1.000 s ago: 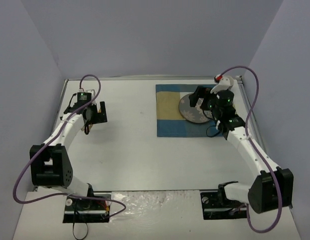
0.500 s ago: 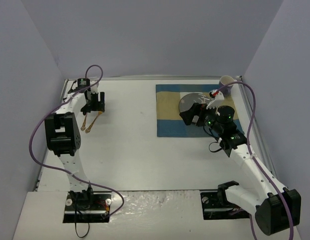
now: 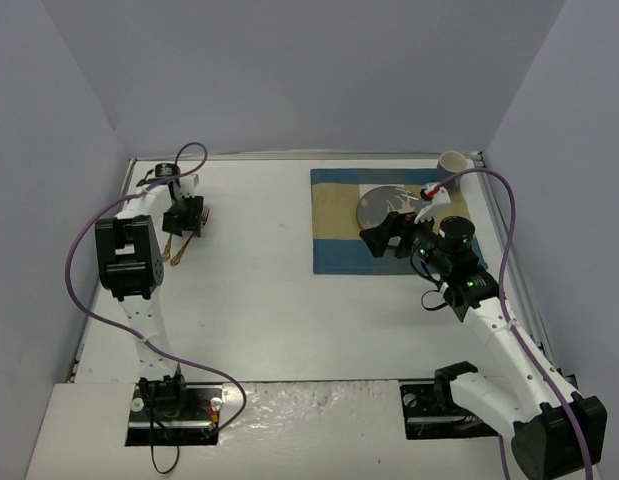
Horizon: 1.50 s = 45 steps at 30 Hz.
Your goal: Set the dinner table for one person
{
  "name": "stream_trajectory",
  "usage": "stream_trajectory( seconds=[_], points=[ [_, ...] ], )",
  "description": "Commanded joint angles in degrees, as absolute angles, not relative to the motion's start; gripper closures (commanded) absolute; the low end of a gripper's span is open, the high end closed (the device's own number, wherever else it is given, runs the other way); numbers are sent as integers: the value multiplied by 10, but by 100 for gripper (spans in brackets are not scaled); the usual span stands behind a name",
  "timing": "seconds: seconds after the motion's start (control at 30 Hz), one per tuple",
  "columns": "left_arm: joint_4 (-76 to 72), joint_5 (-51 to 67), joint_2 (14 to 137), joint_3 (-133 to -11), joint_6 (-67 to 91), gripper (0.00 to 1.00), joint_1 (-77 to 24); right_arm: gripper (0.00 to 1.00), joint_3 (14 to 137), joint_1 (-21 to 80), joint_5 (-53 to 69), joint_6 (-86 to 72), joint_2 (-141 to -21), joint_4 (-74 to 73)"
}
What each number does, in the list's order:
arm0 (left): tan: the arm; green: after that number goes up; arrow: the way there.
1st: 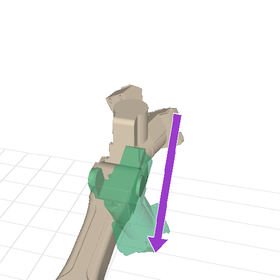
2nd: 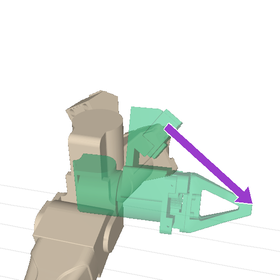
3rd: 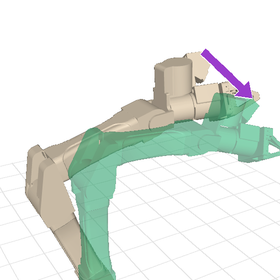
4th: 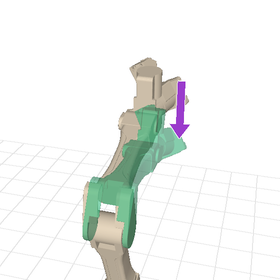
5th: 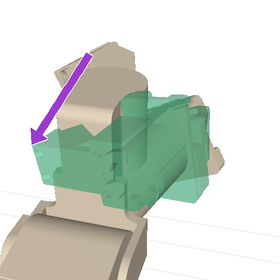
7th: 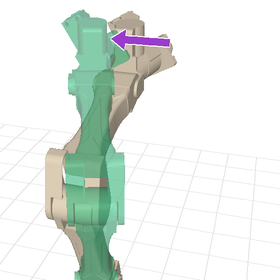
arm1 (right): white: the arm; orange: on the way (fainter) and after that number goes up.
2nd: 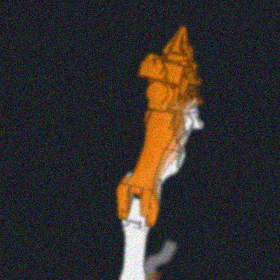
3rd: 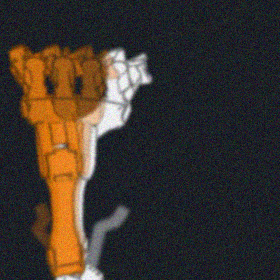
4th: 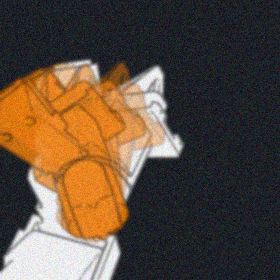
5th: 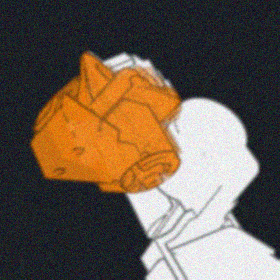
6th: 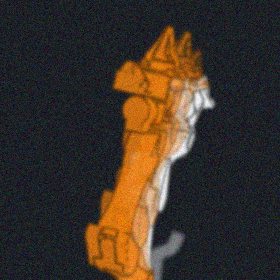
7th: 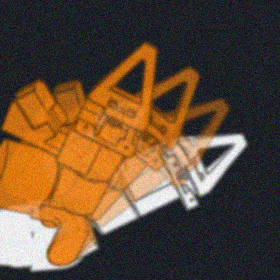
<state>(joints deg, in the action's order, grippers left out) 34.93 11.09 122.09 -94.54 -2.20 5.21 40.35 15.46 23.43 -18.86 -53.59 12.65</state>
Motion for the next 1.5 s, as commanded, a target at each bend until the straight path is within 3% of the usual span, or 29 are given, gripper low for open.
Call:
stream_trajectory(
  seconds=[0.0,0.17,0.27,0.43,0.77,1.07,1.47],
  points=[
    [358,116,1217,-966,-34,60,57,0,406,157,247,-179,-522,151],
    [360,138,1216,-945,-17,89,51,0,404,157,244,-182,-519,151],
    [352,145,1204,-922,-6,100,44,0,403,157,244,-185,-513,152],
    [344,140,1165,-882,40,100,11,0,403,157,241,-185,-495,141],
    [351,30,1094,-925,275,100,-201,0,429,158,201,-195,-438,78],
    [381,-46,1205,-1136,429,100,-350,0,444,157,165,-200,-393,13],
    [393,-47,1338,-1313,433,100,-394,0,447,156,153,-192,-362,-39]
  ],
)
